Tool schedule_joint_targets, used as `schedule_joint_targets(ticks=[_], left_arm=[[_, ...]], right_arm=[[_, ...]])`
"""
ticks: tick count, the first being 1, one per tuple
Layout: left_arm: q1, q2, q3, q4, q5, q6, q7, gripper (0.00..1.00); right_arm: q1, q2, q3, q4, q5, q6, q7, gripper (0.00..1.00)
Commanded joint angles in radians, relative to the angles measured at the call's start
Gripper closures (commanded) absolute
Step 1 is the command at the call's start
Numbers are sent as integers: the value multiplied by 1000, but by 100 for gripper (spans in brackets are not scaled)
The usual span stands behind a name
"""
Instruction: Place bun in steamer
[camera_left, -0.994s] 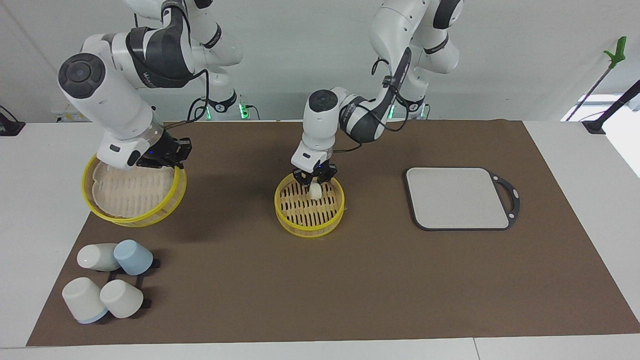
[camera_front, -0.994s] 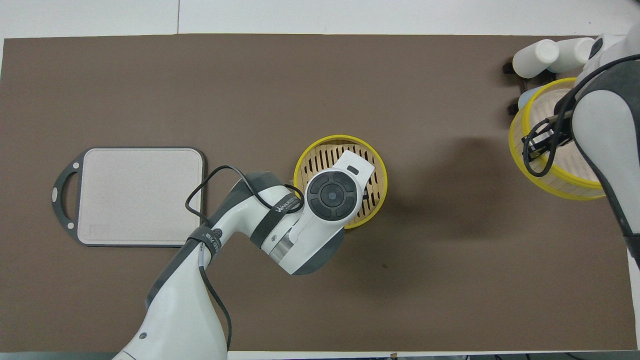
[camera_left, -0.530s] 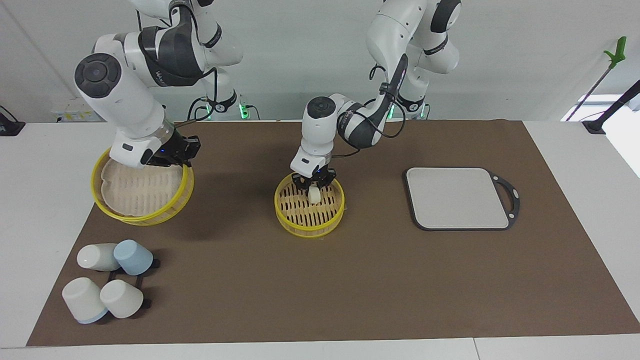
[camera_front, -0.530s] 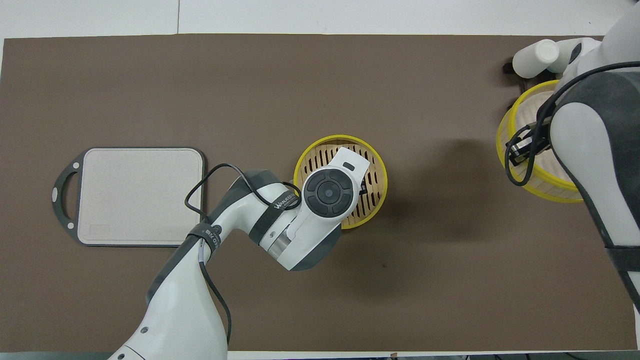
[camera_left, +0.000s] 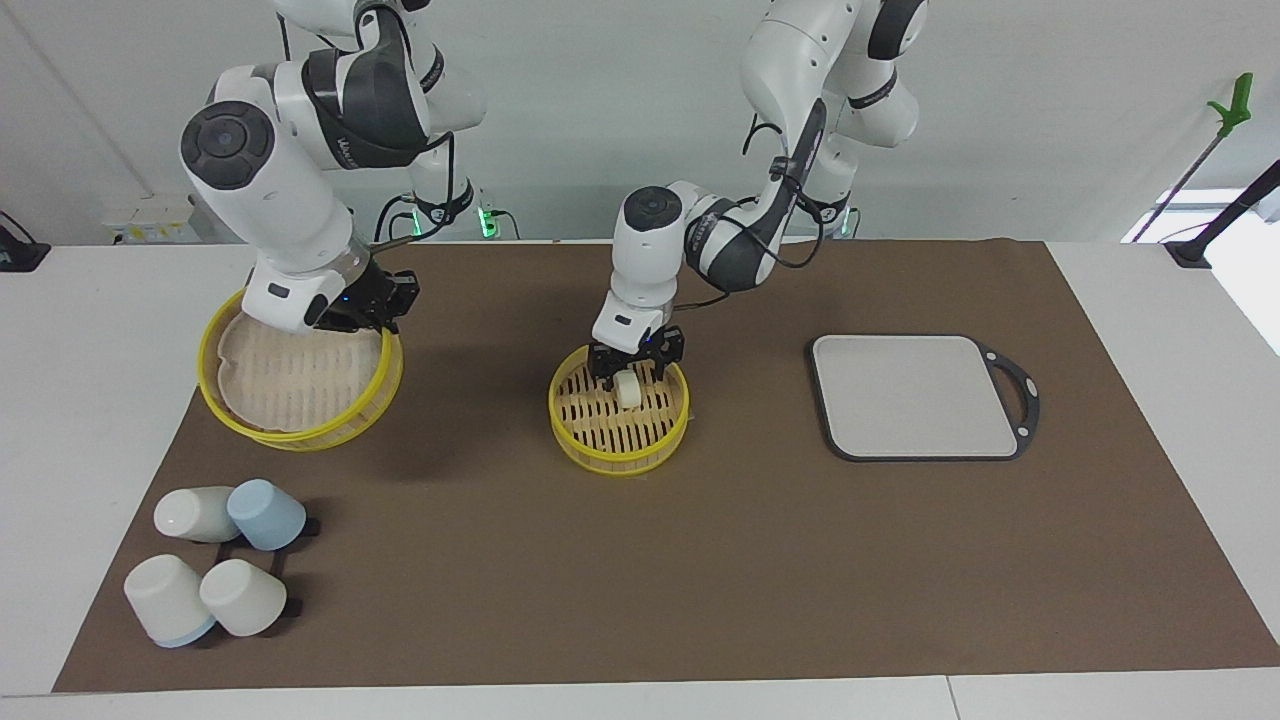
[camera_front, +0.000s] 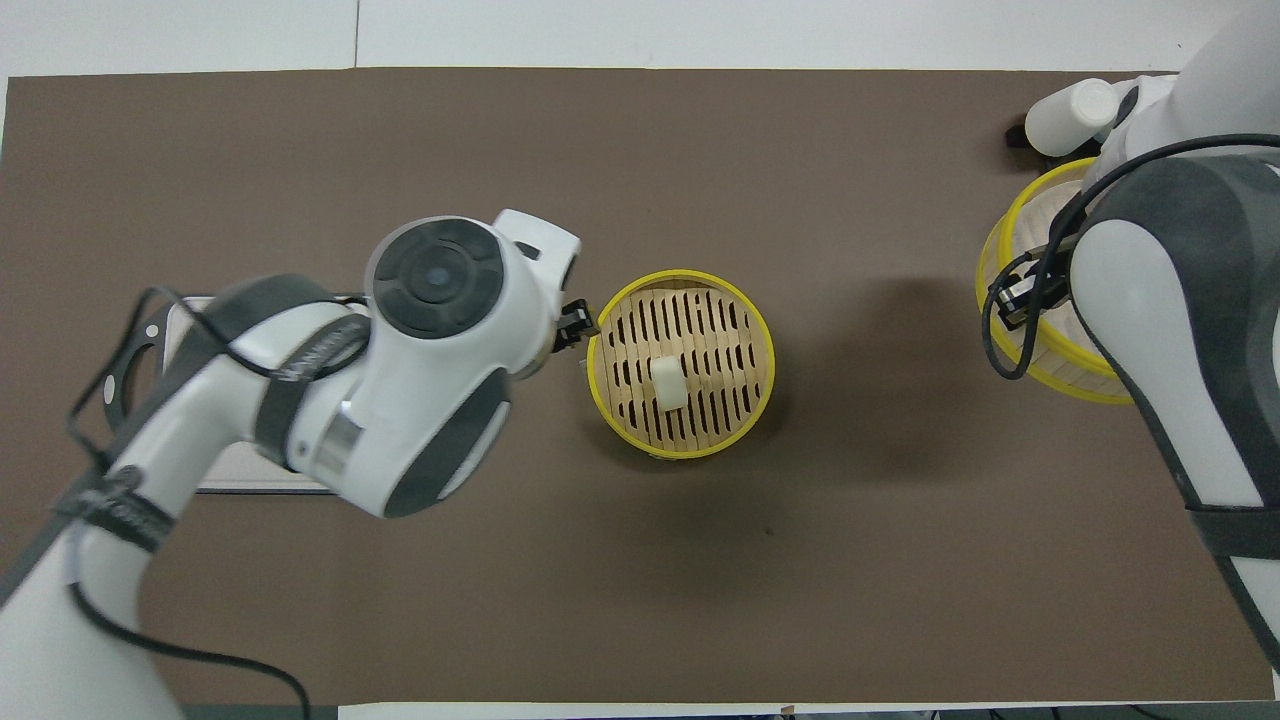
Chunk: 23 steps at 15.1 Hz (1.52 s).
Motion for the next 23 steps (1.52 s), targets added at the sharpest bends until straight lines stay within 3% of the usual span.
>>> schedule_joint_targets(ticks=[1,5,9,13,16,19,23], left_arm=[[196,-119,-6,-14,-16,-142,258,0],[407,-149,0,69,-16,-301,623,0],[499,-144,2,144,-16,-391,774,0],[501,-137,5,197,-28,-451,774,0],[423,-126,75,224,-42,-473,773,0],[302,-110,213,253,-46,-485,773,0],[269,-87,246,267,-53,-494,773,0]], right_arm=[[59,-31,5,-32,-9,57,106,100],[268,23,7,-29,8,197,431,100],[440,141,5,-12,30,427,718,100],[530,228,5,-9,17,559,860,100],[538,233,5,-29,14,570,865,100],[541,221,5,-89,19,625,869,100],[552,230,5,-95,20,688,875,100]])
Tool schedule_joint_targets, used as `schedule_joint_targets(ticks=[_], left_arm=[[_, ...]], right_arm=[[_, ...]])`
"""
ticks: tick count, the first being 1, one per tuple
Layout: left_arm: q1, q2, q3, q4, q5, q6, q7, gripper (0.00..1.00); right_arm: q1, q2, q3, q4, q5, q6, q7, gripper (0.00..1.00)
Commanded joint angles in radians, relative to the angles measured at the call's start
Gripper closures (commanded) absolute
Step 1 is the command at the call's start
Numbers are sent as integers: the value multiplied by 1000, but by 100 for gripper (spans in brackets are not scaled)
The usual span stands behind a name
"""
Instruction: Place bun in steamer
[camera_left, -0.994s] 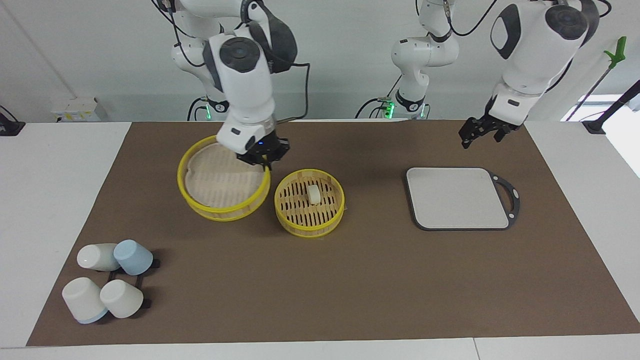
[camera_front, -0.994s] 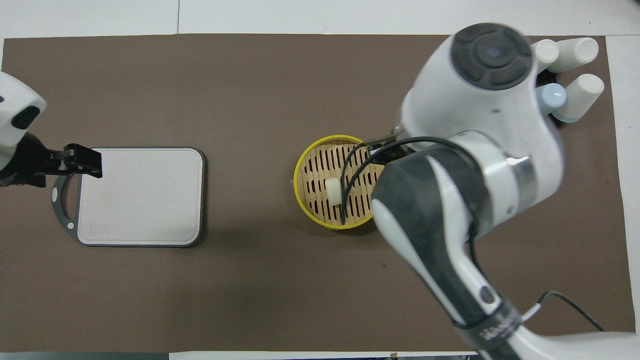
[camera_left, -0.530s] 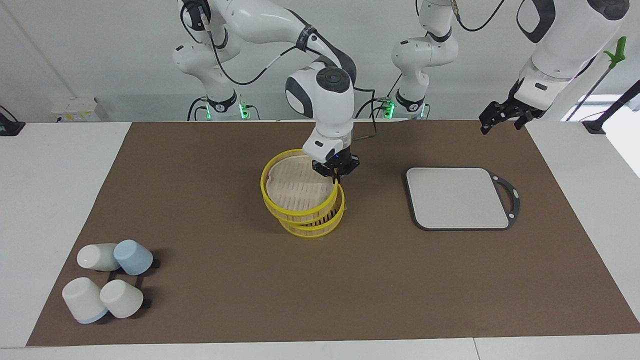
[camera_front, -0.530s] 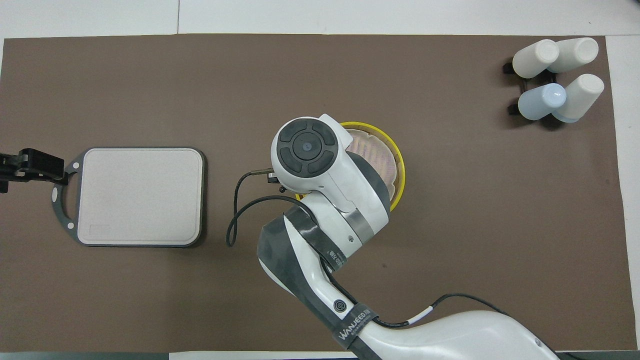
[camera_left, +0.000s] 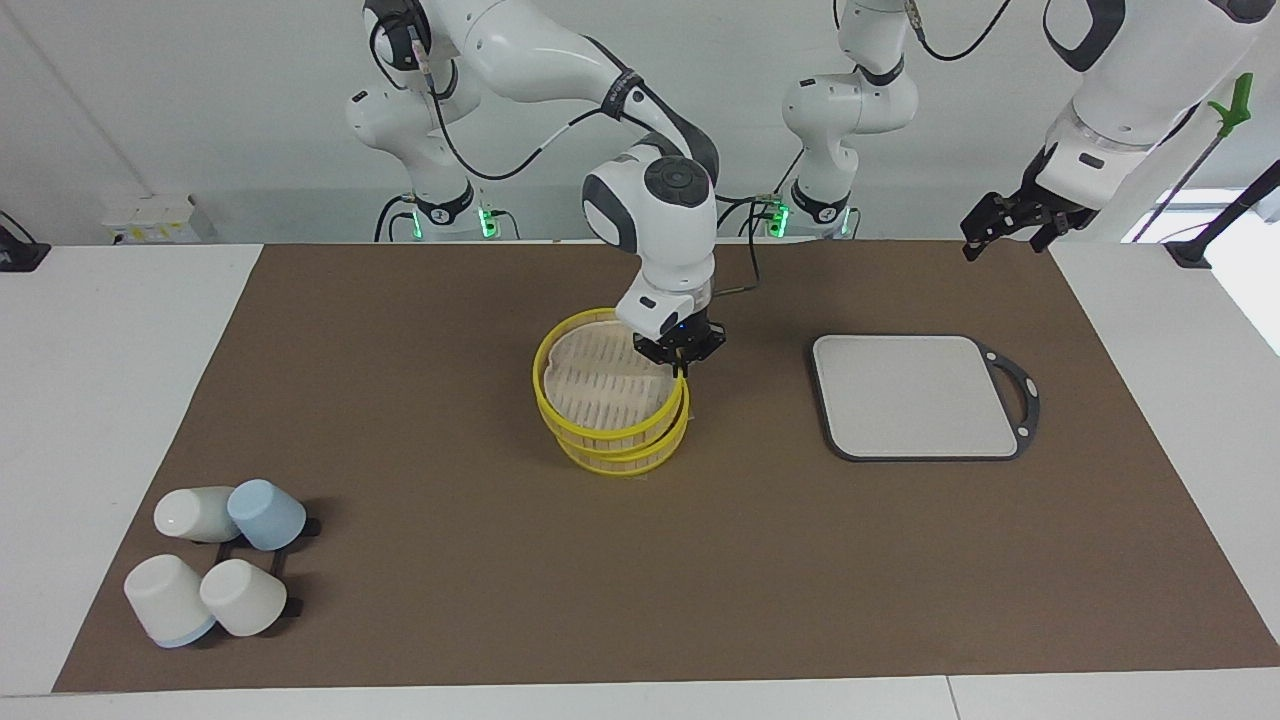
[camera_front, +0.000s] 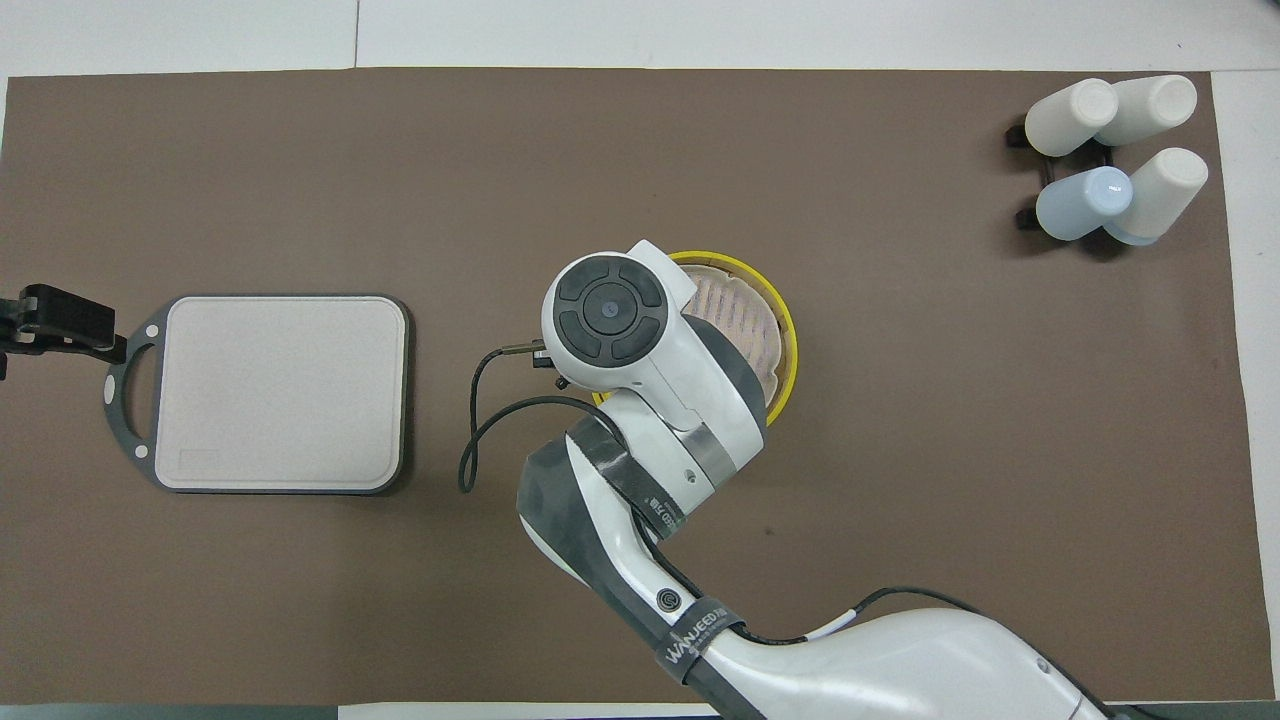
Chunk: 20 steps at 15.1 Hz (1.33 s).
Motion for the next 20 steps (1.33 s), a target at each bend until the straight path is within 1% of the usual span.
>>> schedule_joint_targets(ticks=[1,3,6,12,16,17,19,20], left_arm=[[-26,26,22,45,-19,-33,10,0],[-24,26,22,45,-37,-29,12,0],[-20,25,22,45,-85,-10,12,0],[-30,20,10,38,-86,-4,14,0],[-32,17,7,42,-85,-2,15,0],[-32,15,10,42,-85,-1,15,0],[-35,14,8,42,-85,4,15,0],[-35,14,8,42,-83,4,15,0]], right_arm=[[7,-17,-1,-32,8,54,24,100],[10,-15,-1,-37,14,76,37,100],[9,-20,-1,-79,18,134,57,100],[9,-35,1,-125,32,140,71,100],[9,-37,1,-130,34,146,71,99],[9,-37,1,-130,34,146,71,86],[9,-35,2,-120,34,143,73,64],[9,-35,4,-100,37,130,73,51]])
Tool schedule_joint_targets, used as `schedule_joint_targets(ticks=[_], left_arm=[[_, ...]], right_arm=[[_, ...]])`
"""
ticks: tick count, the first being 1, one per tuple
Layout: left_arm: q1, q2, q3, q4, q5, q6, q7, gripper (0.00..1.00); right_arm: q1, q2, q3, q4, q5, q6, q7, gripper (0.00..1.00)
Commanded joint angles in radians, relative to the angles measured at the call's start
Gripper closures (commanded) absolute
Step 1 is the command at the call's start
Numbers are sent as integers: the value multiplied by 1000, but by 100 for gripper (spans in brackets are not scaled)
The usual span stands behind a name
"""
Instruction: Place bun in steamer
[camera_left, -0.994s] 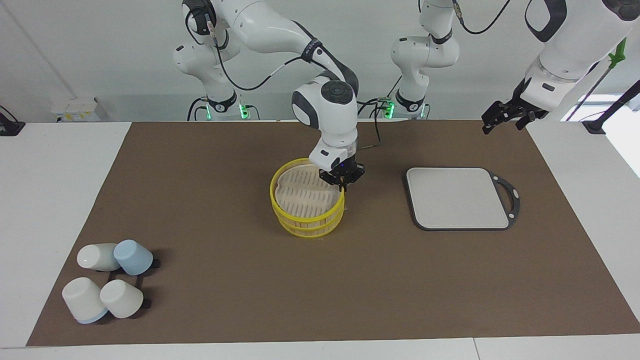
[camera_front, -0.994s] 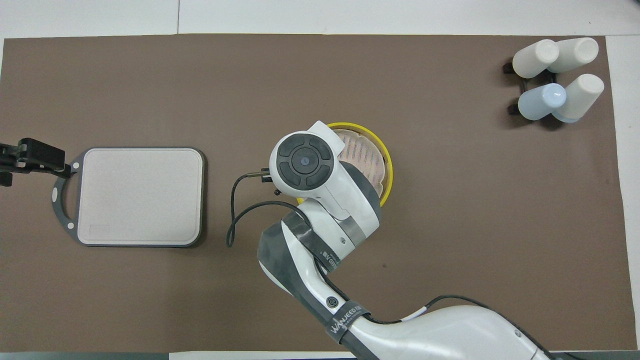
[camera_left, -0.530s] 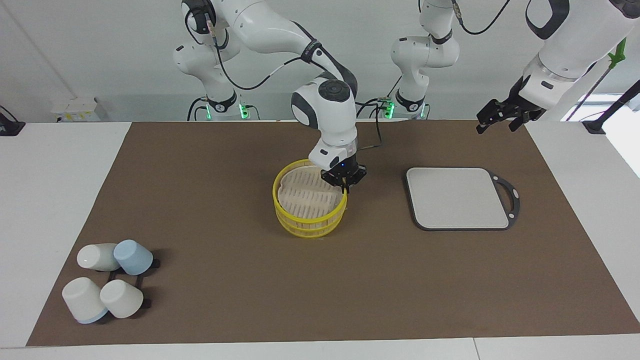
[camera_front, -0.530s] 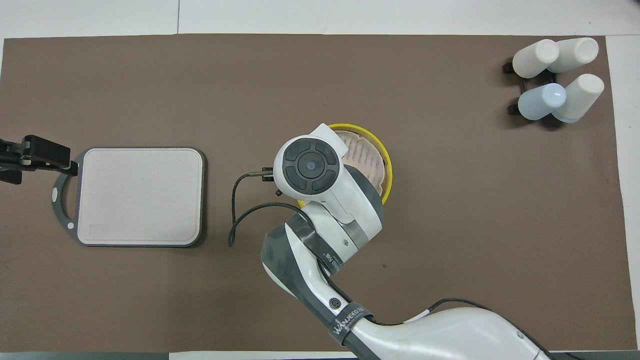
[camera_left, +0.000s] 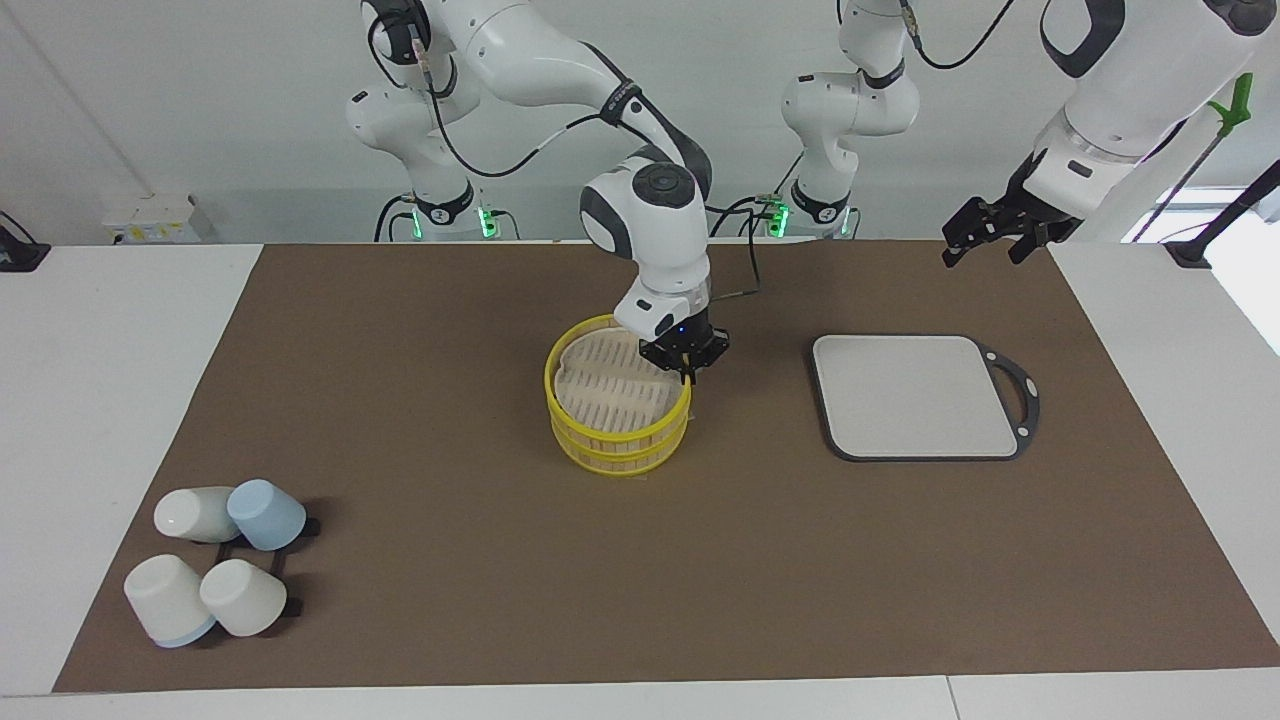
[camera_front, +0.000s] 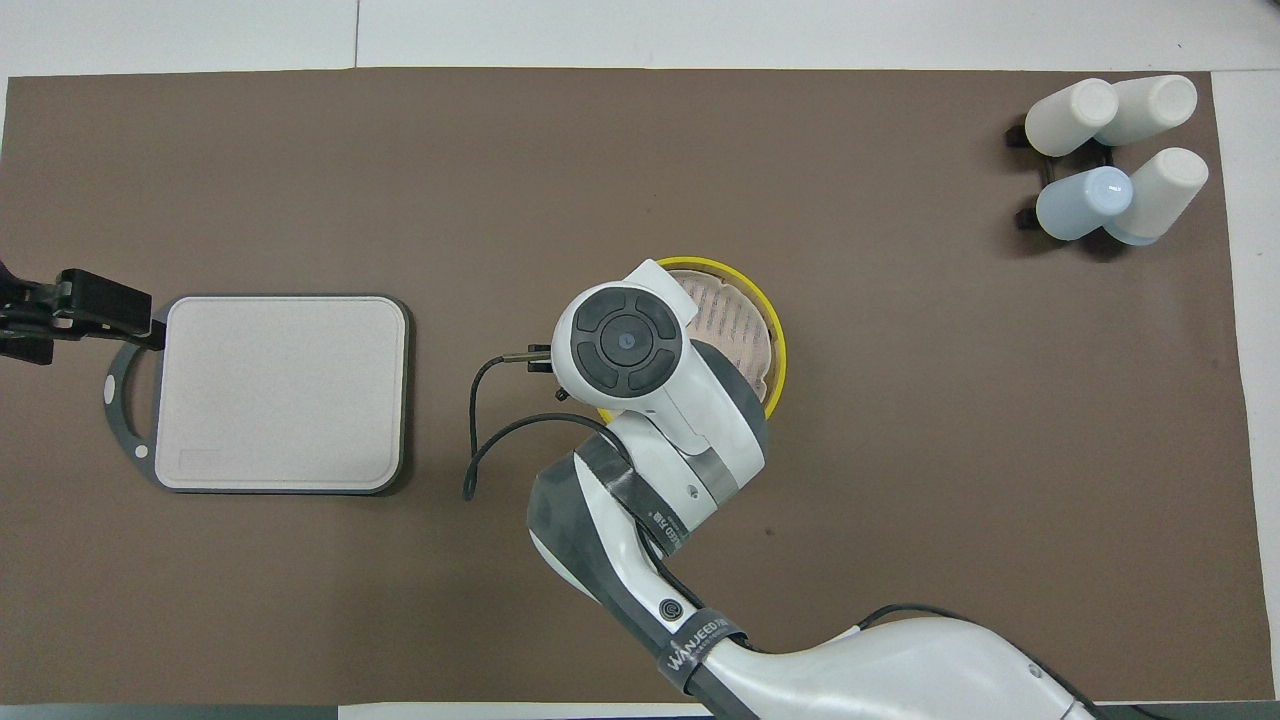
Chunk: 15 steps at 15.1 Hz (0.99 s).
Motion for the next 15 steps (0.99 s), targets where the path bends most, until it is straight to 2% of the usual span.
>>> schedule_joint_targets(ticks=[1,3,5,8,15], left_arm=[[-10,2,10,15,-3,2,14,0],[-11,2,12,12,2,2,39,0],[-10,2,13,14,5,1,66,0],[-11,2,10,14,45,4,81,0],[-4,2,13,14,45,4,107,0]], right_arm=[[0,-10,3,13,11,2,25,42],[-16,-10,1,76,-4,-39,17,27],[-54,-18,-5,129,-6,-122,-16,0],[-169,-113,-8,126,-4,-268,-163,0],[-450,-281,-11,120,-44,-608,-501,0]])
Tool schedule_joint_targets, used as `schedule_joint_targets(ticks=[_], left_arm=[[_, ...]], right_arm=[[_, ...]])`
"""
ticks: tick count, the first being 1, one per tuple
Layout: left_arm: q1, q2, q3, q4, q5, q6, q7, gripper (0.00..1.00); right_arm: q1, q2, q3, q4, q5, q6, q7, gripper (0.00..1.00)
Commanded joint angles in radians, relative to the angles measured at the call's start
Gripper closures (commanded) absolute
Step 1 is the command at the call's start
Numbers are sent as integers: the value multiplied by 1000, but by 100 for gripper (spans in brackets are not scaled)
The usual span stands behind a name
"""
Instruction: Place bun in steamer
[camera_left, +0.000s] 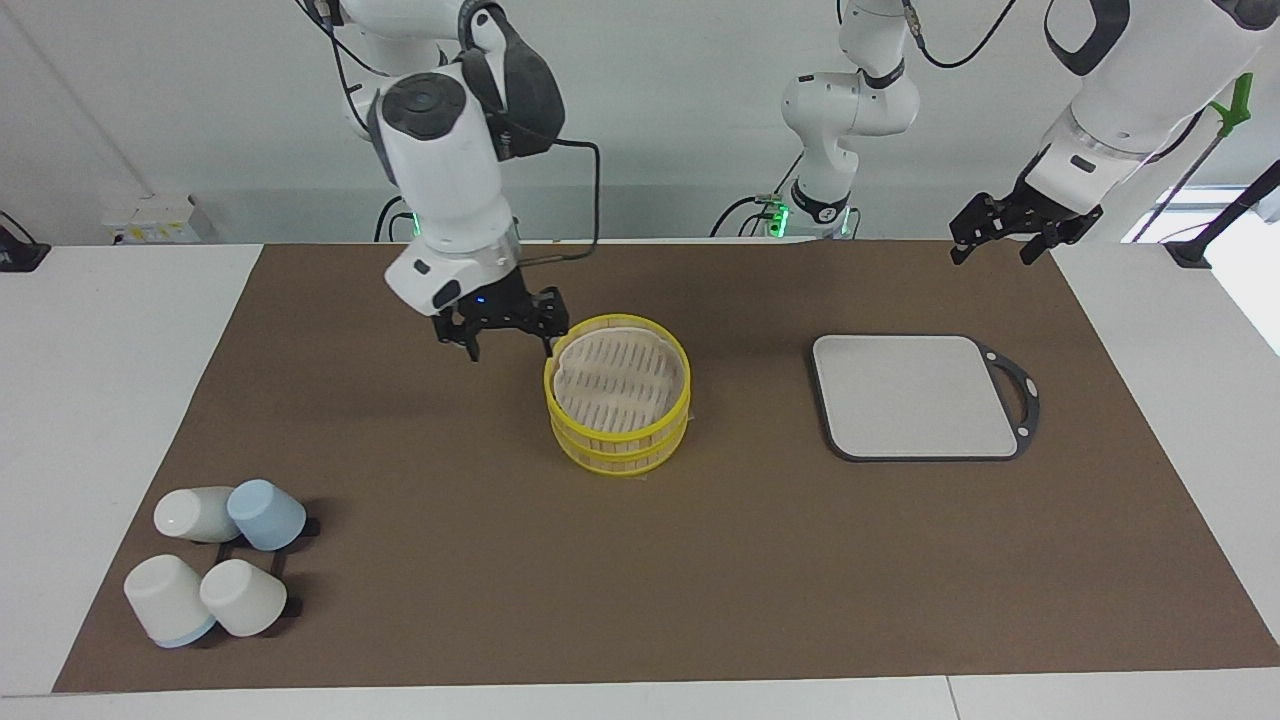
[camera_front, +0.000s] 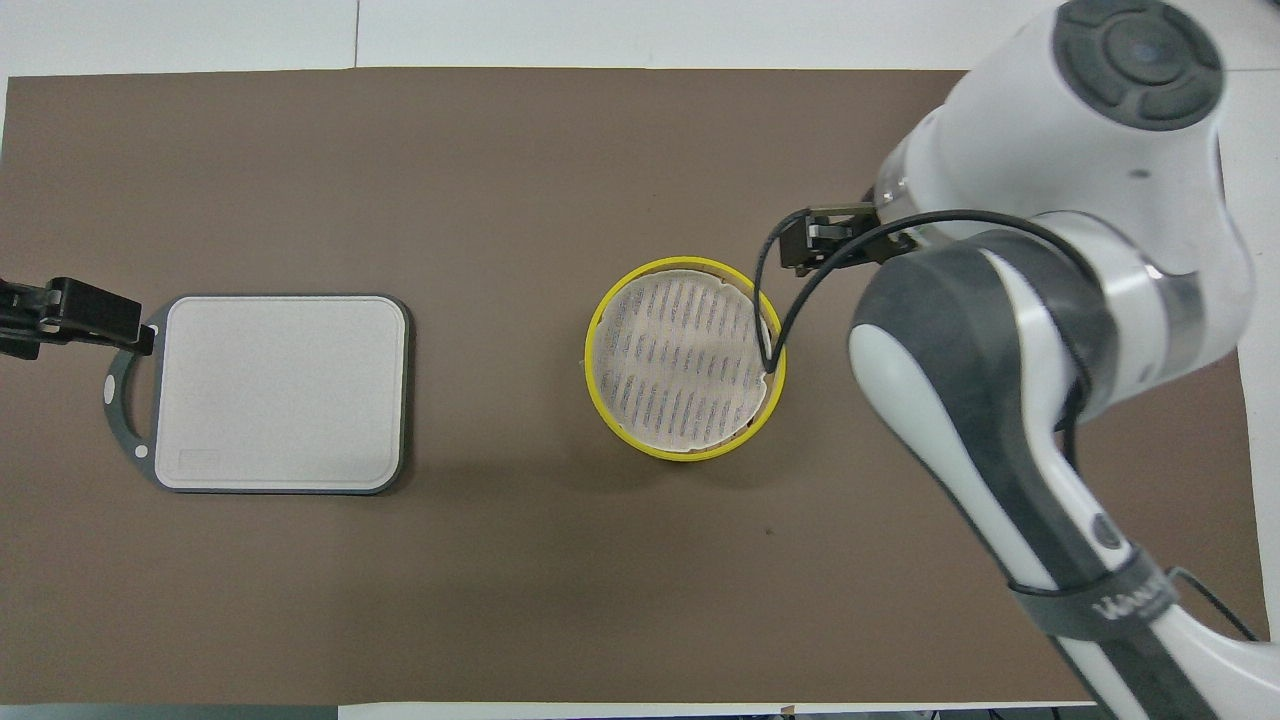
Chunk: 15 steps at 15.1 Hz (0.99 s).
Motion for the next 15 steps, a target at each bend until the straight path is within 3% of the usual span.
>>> schedule_joint_targets(ticks=[1,5,12,15], left_arm=[[-4,2,8,13,19,3,17,0],[-1,1,8,12,19,11,17,0],[0,2,8,12,19,16,17,0],[-1,2,8,12,19,16,17,0]], right_arm=[[-100,-77,16,-29,-54,-98,-122,0],[-209,-157,16,-66,-54,-204,-231,0],[-167,-169,14,-69,-56,-184,-219,0],[-150,-211,-1,-84,-56,-175,-202,0]])
